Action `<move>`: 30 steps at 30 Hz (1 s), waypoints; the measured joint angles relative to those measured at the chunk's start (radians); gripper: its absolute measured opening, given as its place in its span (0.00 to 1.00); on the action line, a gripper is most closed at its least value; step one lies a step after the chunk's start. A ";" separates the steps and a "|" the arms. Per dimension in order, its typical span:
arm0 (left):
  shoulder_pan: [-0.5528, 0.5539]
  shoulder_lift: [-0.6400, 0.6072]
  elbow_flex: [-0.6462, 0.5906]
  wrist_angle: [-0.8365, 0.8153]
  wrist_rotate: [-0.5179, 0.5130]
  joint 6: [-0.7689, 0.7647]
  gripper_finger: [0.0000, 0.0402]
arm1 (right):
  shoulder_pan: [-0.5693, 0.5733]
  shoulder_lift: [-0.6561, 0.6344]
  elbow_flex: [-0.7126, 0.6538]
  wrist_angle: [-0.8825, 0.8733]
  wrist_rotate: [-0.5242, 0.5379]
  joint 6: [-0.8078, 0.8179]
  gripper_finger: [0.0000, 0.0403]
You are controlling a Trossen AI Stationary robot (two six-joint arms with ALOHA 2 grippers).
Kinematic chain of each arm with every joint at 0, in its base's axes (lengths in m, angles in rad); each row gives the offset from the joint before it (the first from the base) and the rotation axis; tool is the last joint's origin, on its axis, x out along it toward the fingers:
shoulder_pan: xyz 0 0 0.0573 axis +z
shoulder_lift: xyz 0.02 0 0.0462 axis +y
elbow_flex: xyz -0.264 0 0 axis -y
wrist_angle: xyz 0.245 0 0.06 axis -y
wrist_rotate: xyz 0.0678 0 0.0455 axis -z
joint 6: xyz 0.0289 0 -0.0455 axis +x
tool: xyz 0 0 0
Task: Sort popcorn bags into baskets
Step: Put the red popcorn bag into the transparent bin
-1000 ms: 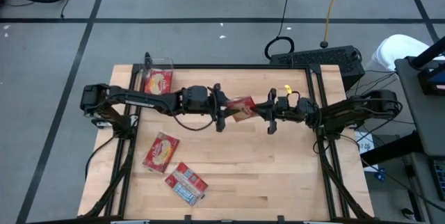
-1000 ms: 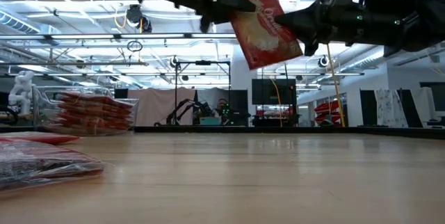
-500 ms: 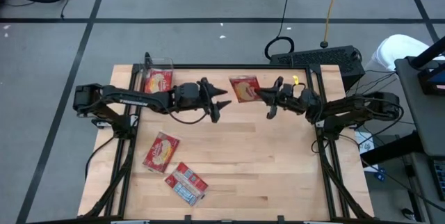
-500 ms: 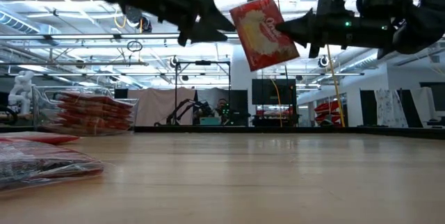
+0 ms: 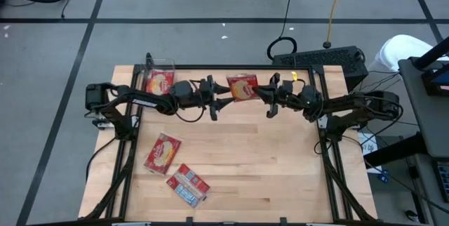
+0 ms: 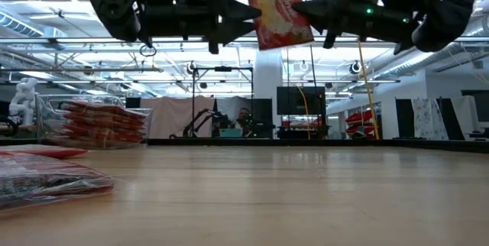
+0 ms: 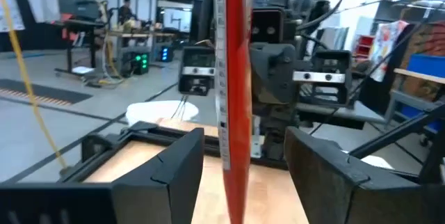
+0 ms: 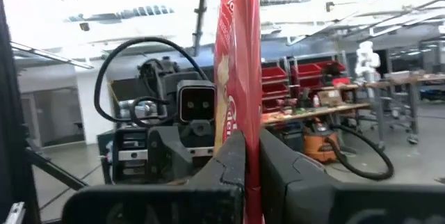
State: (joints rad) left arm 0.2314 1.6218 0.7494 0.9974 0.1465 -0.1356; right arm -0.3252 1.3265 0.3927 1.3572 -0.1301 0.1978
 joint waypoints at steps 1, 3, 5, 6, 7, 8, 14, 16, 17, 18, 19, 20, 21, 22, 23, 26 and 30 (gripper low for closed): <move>0.000 0.000 0.004 -0.001 0.008 0.003 0.52 | 0.000 0.008 0.009 0.002 -0.006 0.000 0.01; -0.003 -0.004 0.009 0.009 0.012 0.004 0.53 | 0.006 0.018 0.014 0.000 -0.004 0.003 0.01; -0.003 -0.004 0.008 0.007 0.014 0.004 0.53 | 0.013 0.032 0.025 0.001 -0.005 0.003 0.01; -0.002 -0.003 0.008 0.006 0.014 0.004 0.52 | 0.017 0.037 0.027 0.002 -0.004 0.003 0.01; -0.002 -0.003 0.008 0.008 0.014 0.004 0.51 | 0.020 0.041 0.028 0.003 -0.004 0.002 0.01; -0.001 -0.003 0.008 0.014 0.014 0.003 0.49 | 0.023 0.047 0.033 0.006 -0.004 0.001 0.01; 0.001 -0.003 0.008 0.017 0.014 -0.006 0.28 | 0.026 0.051 0.037 0.009 -0.003 -0.009 0.01; 0.005 -0.003 0.008 0.022 0.012 -0.006 0.19 | 0.026 0.051 0.037 0.013 -0.003 -0.011 0.01; 0.007 -0.003 0.008 0.022 0.011 -0.007 0.15 | 0.026 0.051 0.037 0.015 -0.002 -0.011 0.01; 0.012 -0.003 0.008 0.021 0.013 -0.012 0.10 | 0.026 0.051 0.037 0.015 -0.002 -0.012 0.02; 0.017 -0.003 0.008 0.021 0.016 -0.019 0.06 | 0.025 0.051 0.037 0.014 -0.002 -0.012 0.03; 0.022 -0.004 0.008 0.020 0.021 -0.026 0.04 | 0.024 0.051 0.037 0.011 -0.002 -0.013 0.04; 0.027 -0.006 0.008 0.014 0.022 -0.034 0.04 | 0.024 0.051 0.037 0.007 -0.001 -0.016 0.05; 0.030 -0.011 0.008 0.009 0.024 -0.036 0.04 | 0.024 0.051 0.037 0.006 0.000 -0.017 0.07; 0.033 -0.016 0.007 0.003 0.026 -0.042 0.05 | 0.023 0.051 0.037 0.005 0.001 -0.019 0.09; 0.050 -0.055 0.007 -0.043 0.039 -0.054 0.06 | 0.014 0.050 0.037 -0.008 0.002 -0.026 0.15; 0.070 -0.159 0.007 -0.217 0.045 -0.055 0.03 | 0.001 0.050 0.037 -0.047 -0.004 -0.027 0.23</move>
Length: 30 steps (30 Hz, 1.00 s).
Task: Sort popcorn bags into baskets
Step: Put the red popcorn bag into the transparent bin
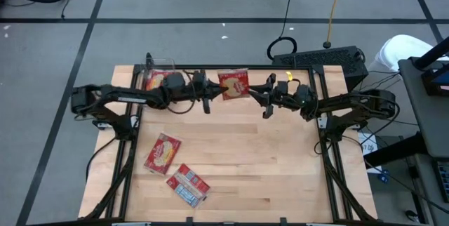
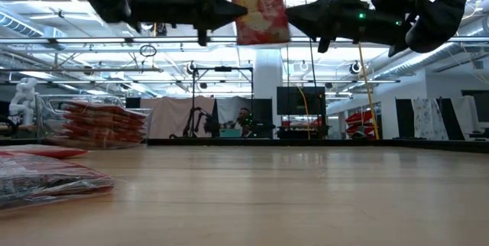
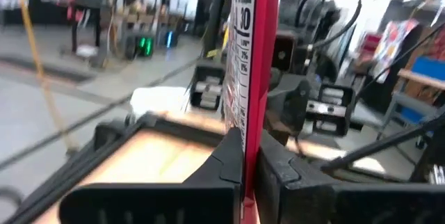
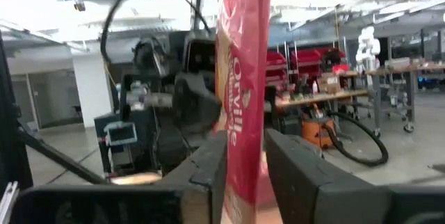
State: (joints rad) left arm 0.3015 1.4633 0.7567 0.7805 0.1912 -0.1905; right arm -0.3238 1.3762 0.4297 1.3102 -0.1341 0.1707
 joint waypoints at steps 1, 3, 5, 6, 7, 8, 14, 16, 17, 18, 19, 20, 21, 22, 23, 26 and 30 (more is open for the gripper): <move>0.007 -0.031 0.000 -0.063 0.001 -0.002 0.03 | -0.004 0.000 0.000 -0.016 -0.002 0.000 0.24; 0.024 -0.096 0.000 -0.188 -0.001 -0.011 0.04 | -0.010 0.000 0.000 -0.053 -0.002 -0.001 0.27; 0.044 -0.166 0.000 -0.319 -0.001 -0.034 0.05 | -0.011 0.000 0.000 -0.099 -0.001 -0.012 0.29; 0.054 -0.202 0.000 -0.376 -0.002 -0.045 0.05 | -0.011 0.000 -0.001 -0.124 -0.002 -0.024 0.30; 0.064 -0.240 0.000 -0.435 -0.004 -0.055 0.05 | -0.011 0.000 -0.001 -0.149 -0.002 -0.036 0.31; 0.075 -0.276 0.000 -0.494 -0.008 -0.063 0.05 | -0.011 0.000 -0.001 -0.171 -0.002 -0.046 0.31; 0.152 -0.472 0.000 -0.790 -0.040 -0.152 0.03 | -0.009 0.001 -0.001 -0.283 -0.029 -0.089 0.32; 0.182 -0.529 0.000 -0.884 -0.056 -0.181 0.04 | -0.009 0.001 -0.001 -0.306 -0.058 -0.105 0.32; 0.198 -0.554 0.000 -0.926 -0.064 -0.194 0.05 | -0.009 0.001 -0.001 -0.317 -0.075 -0.111 0.32; 0.213 -0.577 0.000 -0.966 -0.070 -0.204 0.05 | -0.009 0.001 -0.001 -0.327 -0.089 -0.117 0.32; 0.229 -0.596 0.000 -1.002 -0.072 -0.213 0.05 | -0.009 0.001 -0.001 -0.332 -0.107 -0.125 0.32; 0.243 -0.615 0.000 -1.030 -0.072 -0.219 0.05 | -0.009 0.001 -0.001 -0.336 -0.121 -0.133 0.32; 0.256 -0.631 0.000 -1.055 -0.072 -0.225 0.04 | -0.009 0.001 -0.001 -0.337 -0.136 -0.139 0.32; 0.271 -0.645 0.000 -1.080 -0.072 -0.229 0.04 | -0.009 0.001 -0.001 -0.341 -0.149 -0.144 0.32; 0.283 -0.657 0.000 -1.106 -0.070 -0.232 0.03 | -0.009 0.001 -0.001 -0.346 -0.160 -0.152 0.32; 0.328 -0.687 0.000 -1.186 -0.061 -0.250 0.03 | -0.006 0.001 -0.001 -0.359 -0.185 -0.167 0.32; 0.390 -0.706 0.000 -1.299 -0.061 -0.263 0.05 | 0.008 0.001 -0.003 -0.377 -0.185 -0.201 0.32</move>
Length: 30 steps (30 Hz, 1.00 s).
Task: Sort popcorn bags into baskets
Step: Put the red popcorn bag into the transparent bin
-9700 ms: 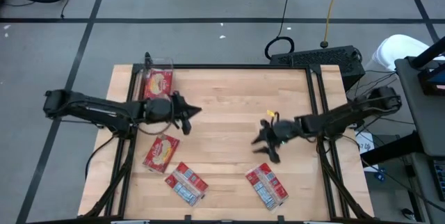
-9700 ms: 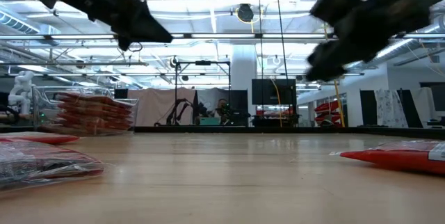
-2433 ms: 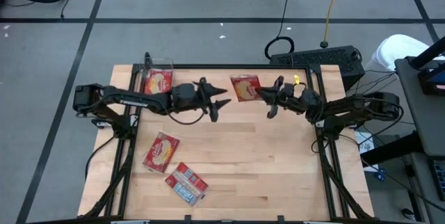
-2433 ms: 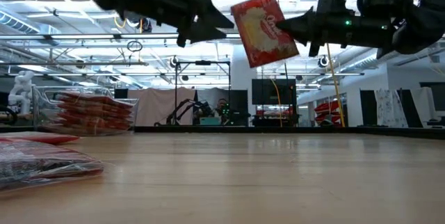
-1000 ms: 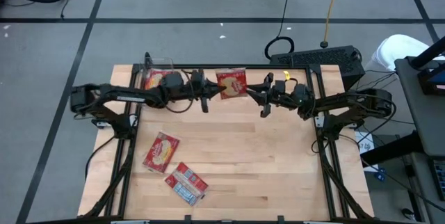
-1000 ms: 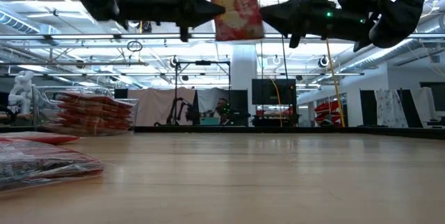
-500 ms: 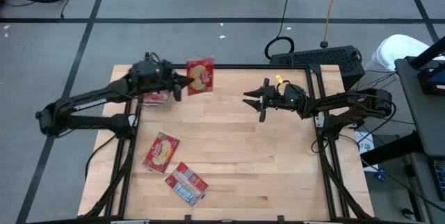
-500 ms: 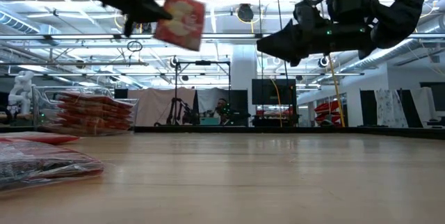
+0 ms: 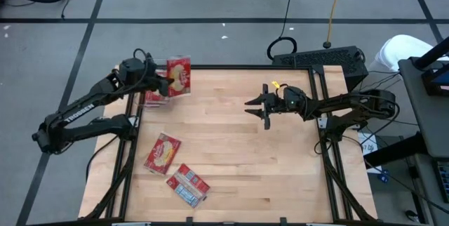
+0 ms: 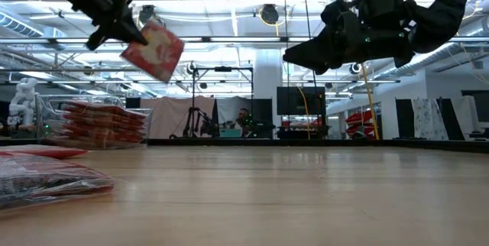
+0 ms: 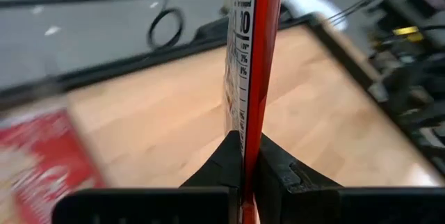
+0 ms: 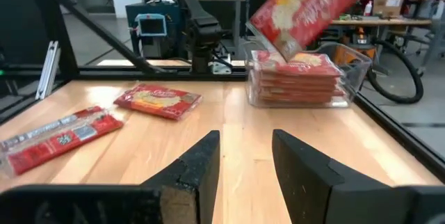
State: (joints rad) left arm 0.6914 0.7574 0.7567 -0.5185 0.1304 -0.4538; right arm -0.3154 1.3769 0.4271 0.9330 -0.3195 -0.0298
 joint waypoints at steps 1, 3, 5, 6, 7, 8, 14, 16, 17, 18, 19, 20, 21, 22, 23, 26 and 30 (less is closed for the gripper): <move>0.018 0.000 0.000 -0.025 0.000 0.004 0.05 | 0.005 0.000 0.000 -0.002 0.000 -0.012 0.32; 0.055 0.001 0.004 -0.070 0.000 0.008 0.04 | 0.013 0.000 0.000 -0.003 0.000 -0.033 0.32; 0.090 0.005 0.026 -0.122 0.000 0.027 0.03 | 0.019 0.000 0.000 -0.004 0.000 -0.044 0.32; 0.105 0.008 0.043 -0.153 0.000 0.035 0.03 | 0.021 0.000 0.000 -0.004 0.000 -0.044 0.32; 0.120 0.008 0.061 -0.187 0.000 0.043 0.03 | 0.023 0.000 0.000 -0.005 0.000 -0.043 0.32; 0.137 0.008 0.081 -0.230 0.001 0.056 0.04 | 0.027 0.000 0.000 -0.010 0.000 -0.043 0.32; 0.233 0.008 0.188 -0.442 0.000 0.123 0.05 | 0.044 0.000 0.000 -0.063 0.000 -0.062 0.32; 0.258 0.008 0.202 -0.483 -0.001 0.140 0.04 | 0.050 0.000 0.000 -0.070 0.000 -0.069 0.32; 0.269 0.008 0.203 -0.499 -0.001 0.151 0.04 | 0.053 0.000 0.000 -0.071 0.000 -0.070 0.32; 0.280 0.008 0.202 -0.513 0.000 0.159 0.04 | 0.056 0.000 0.000 -0.071 0.000 -0.070 0.32; 0.293 0.008 0.200 -0.527 0.000 0.166 0.04 | 0.058 0.000 0.000 -0.071 0.000 -0.070 0.32; 0.305 0.010 0.197 -0.540 0.000 0.170 0.04 | 0.062 0.000 0.000 -0.071 0.000 -0.070 0.32; 0.315 0.015 0.196 -0.561 -0.001 0.174 0.05 | 0.064 0.000 0.000 -0.071 0.000 -0.070 0.32; 0.325 0.021 0.195 -0.576 -0.001 0.182 0.05 | 0.067 0.000 0.000 -0.071 0.000 -0.070 0.32; 0.333 0.028 0.195 -0.588 -0.002 0.191 0.05 | 0.070 0.000 0.000 -0.071 0.000 -0.070 0.32; 0.350 0.057 0.195 -0.616 -0.001 0.210 0.06 | 0.078 0.000 0.000 -0.071 0.000 -0.070 0.32; 0.362 0.094 0.195 -0.602 -0.009 0.216 0.06 | 0.083 0.000 0.000 -0.071 0.000 -0.069 0.32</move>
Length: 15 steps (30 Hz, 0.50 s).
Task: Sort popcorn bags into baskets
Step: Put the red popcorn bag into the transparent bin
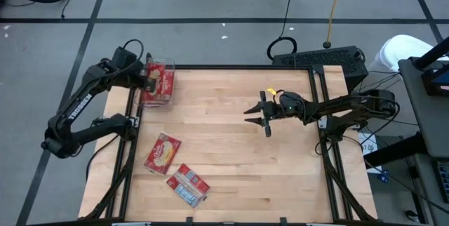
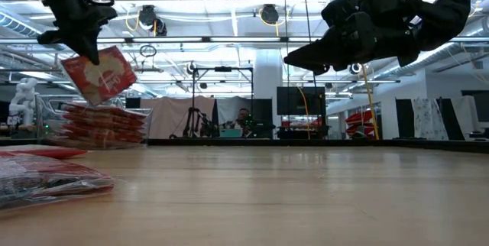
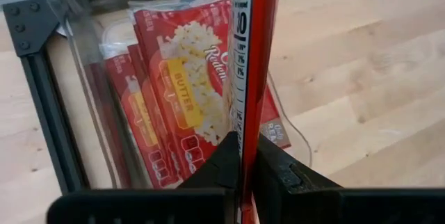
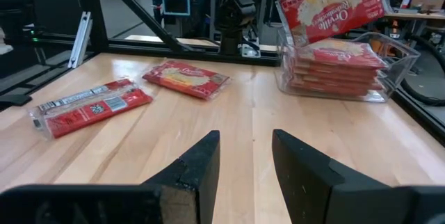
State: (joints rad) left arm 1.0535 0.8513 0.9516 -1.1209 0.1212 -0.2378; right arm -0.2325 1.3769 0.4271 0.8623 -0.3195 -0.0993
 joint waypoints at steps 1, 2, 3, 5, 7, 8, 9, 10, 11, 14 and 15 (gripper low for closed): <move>0.002 0.009 0.000 0.002 -0.006 0.000 0.06 | 0.000 0.000 0.000 0.000 0.000 0.001 0.32; 0.002 0.020 0.000 0.001 -0.013 0.000 0.06 | 0.000 0.000 0.000 -0.001 0.000 0.003 0.32; 0.002 0.031 0.000 -0.001 -0.016 0.001 0.06 | 0.000 0.000 0.000 -0.005 0.000 0.004 0.32; 0.002 0.050 0.000 -0.003 -0.017 0.005 0.06 | 0.000 0.000 0.000 -0.011 0.000 0.004 0.32; 0.002 0.067 0.000 -0.003 -0.026 0.005 0.06 | 0.000 0.000 0.000 -0.017 0.000 0.004 0.32; 0.002 0.076 0.000 -0.003 -0.038 0.003 0.06 | 0.000 0.000 0.000 -0.023 0.000 0.004 0.32; 0.002 0.086 0.000 -0.004 -0.049 0.003 0.06 | 0.000 0.000 0.000 -0.030 0.000 0.003 0.32; 0.002 0.094 -0.001 -0.004 -0.061 0.003 0.06 | 0.000 0.000 0.000 -0.035 0.000 0.002 0.32; 0.002 0.102 -0.001 -0.004 -0.071 0.002 0.06 | 0.000 0.000 0.000 -0.038 0.000 0.001 0.32; 0.002 0.120 -0.001 -0.004 -0.099 0.000 0.06 | 0.000 0.000 0.000 -0.046 0.000 0.001 0.32; 0.002 0.127 -0.001 -0.004 -0.104 0.000 0.07 | 0.000 0.000 0.000 -0.049 0.000 0.001 0.32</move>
State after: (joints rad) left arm 1.0554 0.9781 0.9508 -1.1244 0.0176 -0.2379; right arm -0.2325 1.3766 0.4271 0.8130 -0.3191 -0.0982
